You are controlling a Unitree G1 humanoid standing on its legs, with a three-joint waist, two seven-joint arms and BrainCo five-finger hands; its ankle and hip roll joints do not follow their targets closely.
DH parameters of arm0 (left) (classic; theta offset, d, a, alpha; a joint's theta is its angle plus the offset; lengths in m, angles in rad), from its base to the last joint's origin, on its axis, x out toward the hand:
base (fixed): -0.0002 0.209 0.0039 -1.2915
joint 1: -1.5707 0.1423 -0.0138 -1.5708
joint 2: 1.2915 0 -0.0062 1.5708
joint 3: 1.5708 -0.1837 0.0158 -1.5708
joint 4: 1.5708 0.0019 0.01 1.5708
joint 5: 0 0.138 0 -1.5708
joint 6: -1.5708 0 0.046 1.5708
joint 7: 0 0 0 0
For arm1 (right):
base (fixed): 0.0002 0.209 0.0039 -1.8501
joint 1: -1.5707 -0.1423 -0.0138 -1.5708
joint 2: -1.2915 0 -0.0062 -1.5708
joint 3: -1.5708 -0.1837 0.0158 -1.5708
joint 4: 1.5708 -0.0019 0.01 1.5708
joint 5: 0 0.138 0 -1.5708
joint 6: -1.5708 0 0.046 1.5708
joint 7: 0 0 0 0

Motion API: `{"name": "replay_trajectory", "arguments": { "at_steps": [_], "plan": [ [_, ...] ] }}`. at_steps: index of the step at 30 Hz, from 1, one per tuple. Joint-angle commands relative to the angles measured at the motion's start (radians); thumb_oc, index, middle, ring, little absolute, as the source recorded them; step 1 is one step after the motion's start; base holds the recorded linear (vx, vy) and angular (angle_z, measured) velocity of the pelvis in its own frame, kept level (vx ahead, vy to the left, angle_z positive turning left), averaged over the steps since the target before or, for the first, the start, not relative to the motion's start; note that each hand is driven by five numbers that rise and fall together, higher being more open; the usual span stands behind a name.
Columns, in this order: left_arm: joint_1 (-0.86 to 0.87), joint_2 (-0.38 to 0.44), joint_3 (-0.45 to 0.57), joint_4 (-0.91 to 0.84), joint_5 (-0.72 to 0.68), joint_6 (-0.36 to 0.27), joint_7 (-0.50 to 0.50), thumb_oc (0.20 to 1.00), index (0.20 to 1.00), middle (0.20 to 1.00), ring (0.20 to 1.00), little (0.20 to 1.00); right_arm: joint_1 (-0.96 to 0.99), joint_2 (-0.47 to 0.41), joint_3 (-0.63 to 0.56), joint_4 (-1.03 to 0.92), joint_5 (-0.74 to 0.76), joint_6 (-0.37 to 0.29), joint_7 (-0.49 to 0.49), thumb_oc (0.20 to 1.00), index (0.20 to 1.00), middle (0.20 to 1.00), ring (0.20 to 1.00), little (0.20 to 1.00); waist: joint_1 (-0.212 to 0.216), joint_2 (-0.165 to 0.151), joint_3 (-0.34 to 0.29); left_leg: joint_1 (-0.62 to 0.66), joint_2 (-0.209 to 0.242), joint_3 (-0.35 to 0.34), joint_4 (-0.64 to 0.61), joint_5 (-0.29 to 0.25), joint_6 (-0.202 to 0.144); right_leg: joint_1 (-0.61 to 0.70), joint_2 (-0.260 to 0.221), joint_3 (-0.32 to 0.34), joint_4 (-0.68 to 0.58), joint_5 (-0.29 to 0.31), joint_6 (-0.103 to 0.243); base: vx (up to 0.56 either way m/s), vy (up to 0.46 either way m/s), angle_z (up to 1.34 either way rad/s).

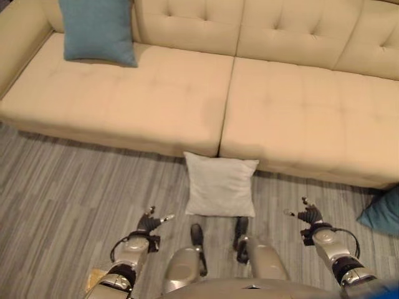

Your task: Pick up all the scattered cushions and arrange them neatly on the sofa.

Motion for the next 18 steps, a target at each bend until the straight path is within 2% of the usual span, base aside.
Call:
{"name": "replay_trajectory", "arguments": {
  "at_steps": [1, 10, 12, 13, 14, 15, 17, 18],
  "plan": [
    [-0.024, -0.006, -0.005, 0.028, 0.008, -0.018, 0.010, 1.000, 1.000, 1.000, 1.000, 1.000, 0.004, -0.021, 0.000, -0.024, 0.029, -0.027, -0.008, 1.000, 1.000, 1.000, 1.000, 1.000, 0.007, -0.022, -0.034, -0.085, -0.011, -0.075, 0.038, 0.042, -0.051, 0.054, -0.028, -0.014, -0.029, 0.029, 0.071, 0.02, -0.077, 0.17],
    [-0.051, -0.026, -0.033, -0.017, -0.010, -0.018, 0.024, 1.000, 1.000, 1.000, 1.000, 1.000, 0.004, -0.033, -0.006, -0.045, 0.033, -0.027, -0.026, 1.000, 1.000, 1.000, 1.000, 1.000, -0.018, -0.005, -0.011, -0.112, -0.008, -0.085, 0.041, 0.048, -0.054, 0.014, -0.025, -0.019, -0.010, 0.021, 0.061, -0.02, -0.021, 0.10],
    [-0.079, -0.021, -0.034, -0.048, -0.038, -0.031, 0.051, 1.000, 1.000, 1.000, 1.000, 1.000, -0.026, -0.036, -0.004, -0.056, 0.041, -0.031, -0.044, 1.000, 1.000, 1.000, 1.000, 1.000, -0.021, -0.003, 0.016, -0.159, -0.007, -0.086, 0.066, 0.046, -0.051, -0.043, -0.032, -0.010, 0.021, 0.024, 0.058, -0.09, -0.007, 0.00],
    [-0.104, -0.011, -0.036, -0.079, -0.056, -0.045, 0.080, 1.000, 1.000, 1.000, 1.000, 1.000, -0.053, -0.039, -0.007, -0.068, 0.061, -0.037, -0.062, 1.000, 1.000, 1.000, 1.000, 1.000, -0.022, 0.003, 0.035, -0.209, -0.007, -0.092, 0.100, 0.019, -0.055, -0.106, -0.034, 0.007, 0.068, 0.001, 0.060, -0.05, -0.004, -0.05],
    [-0.105, -0.011, -0.036, -0.079, -0.057, -0.044, 0.080, 1.000, 1.000, 1.000, 1.000, 1.000, -0.053, -0.039, -0.007, -0.067, 0.061, -0.037, -0.062, 1.000, 1.000, 1.000, 1.000, 1.000, -0.021, 0.003, 0.034, -0.211, -0.006, -0.091, 0.102, 0.017, -0.055, -0.109, -0.034, 0.007, 0.070, 0.000, 0.060, -0.10, -0.003, -0.10],
    [-0.150, -0.001, -0.035, -0.104, -0.097, -0.057, 0.116, 1.000, 1.000, 1.000, 1.000, 1.000, -0.098, -0.040, -0.007, -0.069, 0.086, -0.043, -0.089, 1.000, 1.000, 1.000, 1.000, 1.000, -0.021, 0.006, 0.050, -0.292, -0.009, -0.094, 0.144, 0.015, -0.049, -0.194, -0.043, 0.013, 0.119, -0.005, 0.055, -0.10, -0.001, -0.06],
    [-0.179, 0.004, -0.036, -0.103, -0.111, -0.065, 0.133, 1.000, 1.000, 1.000, 1.000, 1.000, -0.125, -0.038, -0.002, -0.066, 0.098, -0.044, -0.100, 1.000, 1.000, 1.000, 1.000, 1.000, -0.023, 0.006, 0.049, -0.343, -0.006, -0.095, 0.169, 0.011, -0.046, -0.251, -0.048, 0.018, 0.151, -0.010, 0.055, -0.15, 0.012, 0.01],
    [-0.239, 0.025, -0.043, -0.116, -0.127, -0.077, 0.165, 1.000, 1.000, 1.000, 1.000, 1.000, -0.184, -0.041, 0.003, -0.066, 0.120, -0.051, -0.125, 1.000, 1.000, 1.000, 1.000, 1.000, -0.025, 0.008, 0.064, -0.445, -0.004, -0.096, 0.229, 0.004, -0.037, -0.348, -0.061, 0.024, 0.205, -0.013, 0.052, -0.15, 0.019, 0.03]
  ]
}}
